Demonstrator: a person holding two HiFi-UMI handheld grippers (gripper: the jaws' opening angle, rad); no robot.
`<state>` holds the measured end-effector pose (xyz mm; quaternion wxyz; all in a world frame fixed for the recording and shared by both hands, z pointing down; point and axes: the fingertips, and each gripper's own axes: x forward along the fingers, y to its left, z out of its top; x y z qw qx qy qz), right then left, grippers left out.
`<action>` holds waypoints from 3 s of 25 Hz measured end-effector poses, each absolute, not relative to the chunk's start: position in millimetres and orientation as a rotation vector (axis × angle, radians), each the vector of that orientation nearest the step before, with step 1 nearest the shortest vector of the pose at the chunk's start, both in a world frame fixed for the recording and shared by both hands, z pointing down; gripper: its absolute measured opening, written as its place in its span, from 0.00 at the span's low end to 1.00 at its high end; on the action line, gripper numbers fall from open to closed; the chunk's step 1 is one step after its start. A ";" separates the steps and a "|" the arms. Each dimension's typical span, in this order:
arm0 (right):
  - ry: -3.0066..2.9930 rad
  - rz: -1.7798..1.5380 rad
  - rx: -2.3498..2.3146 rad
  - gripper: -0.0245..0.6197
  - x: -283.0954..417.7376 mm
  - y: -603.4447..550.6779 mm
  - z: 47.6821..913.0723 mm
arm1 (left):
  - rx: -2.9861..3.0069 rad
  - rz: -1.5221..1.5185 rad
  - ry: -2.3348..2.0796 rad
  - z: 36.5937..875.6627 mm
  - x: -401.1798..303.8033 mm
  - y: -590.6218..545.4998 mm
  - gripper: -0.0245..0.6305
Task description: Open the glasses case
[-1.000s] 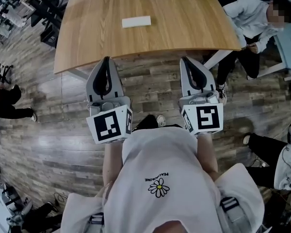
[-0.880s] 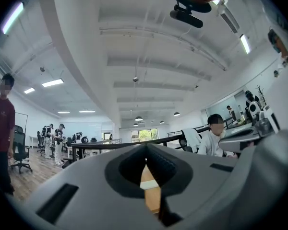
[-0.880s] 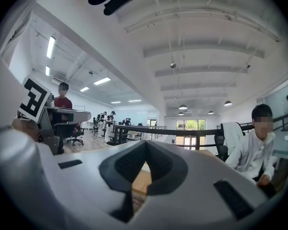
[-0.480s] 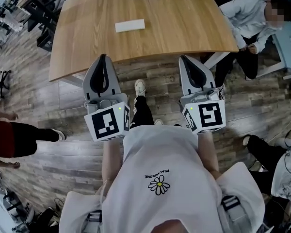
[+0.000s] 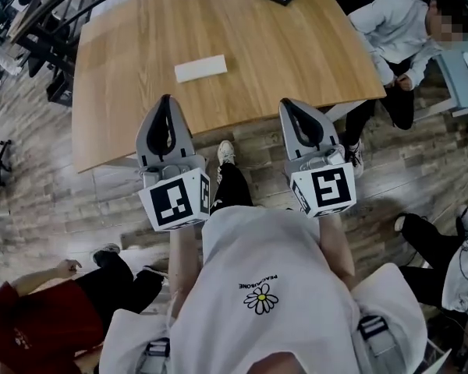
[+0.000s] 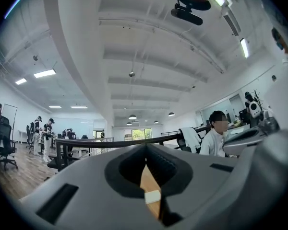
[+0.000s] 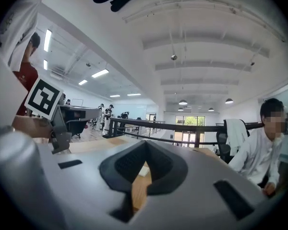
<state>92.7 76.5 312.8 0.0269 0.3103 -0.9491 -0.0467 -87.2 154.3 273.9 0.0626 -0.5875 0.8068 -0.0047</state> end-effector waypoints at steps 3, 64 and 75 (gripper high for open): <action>-2.867 -0.157 0.953 0.05 67.8 49.0 324.4 | -1.815 -0.039 2.445 281.8 -109.4 124.2 0.06; -2.732 0.257 1.115 0.05 -29.9 -139.9 381.4 | -2.523 -1.600 0.933 529.3 -101.0 -79.0 0.46; -2.622 0.281 0.786 0.05 -33.0 -101.8 487.8 | -2.453 -1.772 0.950 575.1 -112.9 -67.6 0.47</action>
